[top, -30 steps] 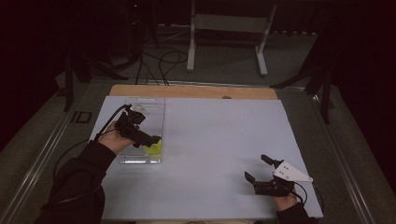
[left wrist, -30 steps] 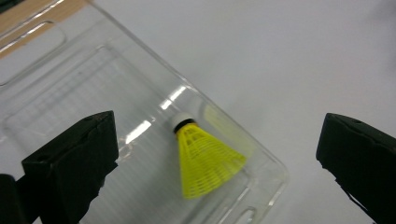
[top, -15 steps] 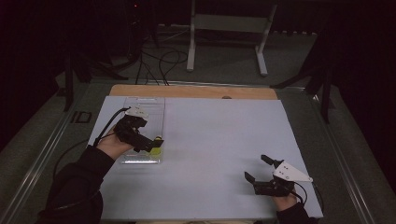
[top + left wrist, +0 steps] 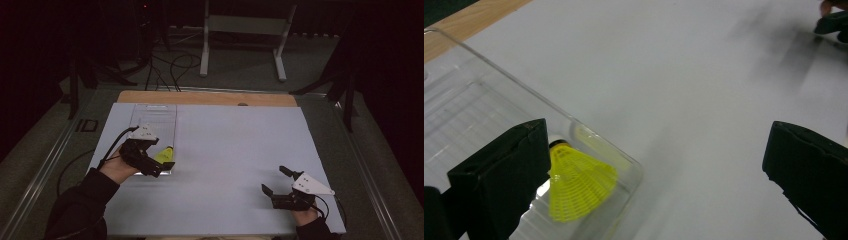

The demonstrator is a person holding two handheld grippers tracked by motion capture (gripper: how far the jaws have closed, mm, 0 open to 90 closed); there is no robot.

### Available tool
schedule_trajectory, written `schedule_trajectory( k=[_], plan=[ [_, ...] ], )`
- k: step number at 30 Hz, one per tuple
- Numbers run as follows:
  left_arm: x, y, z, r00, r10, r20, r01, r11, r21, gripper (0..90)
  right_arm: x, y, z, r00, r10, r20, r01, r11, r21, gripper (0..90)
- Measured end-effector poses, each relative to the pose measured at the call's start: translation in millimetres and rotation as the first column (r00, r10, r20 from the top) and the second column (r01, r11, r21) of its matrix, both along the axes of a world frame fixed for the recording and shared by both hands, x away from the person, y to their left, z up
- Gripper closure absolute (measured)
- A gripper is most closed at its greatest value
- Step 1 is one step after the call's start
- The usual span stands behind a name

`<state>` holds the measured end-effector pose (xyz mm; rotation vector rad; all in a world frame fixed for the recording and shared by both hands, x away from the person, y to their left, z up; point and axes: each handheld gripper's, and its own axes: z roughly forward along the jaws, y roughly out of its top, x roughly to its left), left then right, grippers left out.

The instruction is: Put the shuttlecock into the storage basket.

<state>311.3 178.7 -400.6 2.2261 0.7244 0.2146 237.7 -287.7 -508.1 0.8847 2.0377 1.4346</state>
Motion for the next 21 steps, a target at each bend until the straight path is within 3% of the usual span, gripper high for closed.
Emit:
schedule_trajectory(
  k=[6, 17, 21],
  plan=[
    [-14.7, 1.7, -6.9, 0.9996, -0.025, 0.016, 0.026, 0.9987, -0.043, 0.0, -0.3, 0.2, 0.1, 1.0000, 0.000, 0.000, 0.000, 1.000, -0.001, 8.9],
    [-33.6, 7.8, -25.1, 0.9984, -0.042, 0.037, 0.045, 0.9957, -0.081, 0.0, -0.4, 0.9, 0.1, 1.0000, 0.002, -0.002, -0.002, 1.000, -0.004, 8.9],
    [-41.2, 9.4, -32.8, 0.9966, -0.052, 0.063, 0.058, 0.9942, -0.091, 0.0, -0.4, 0.9, 0.2, 1.0000, 0.001, -0.001, -0.002, 1.000, -0.004, 8.9]
  ],
)
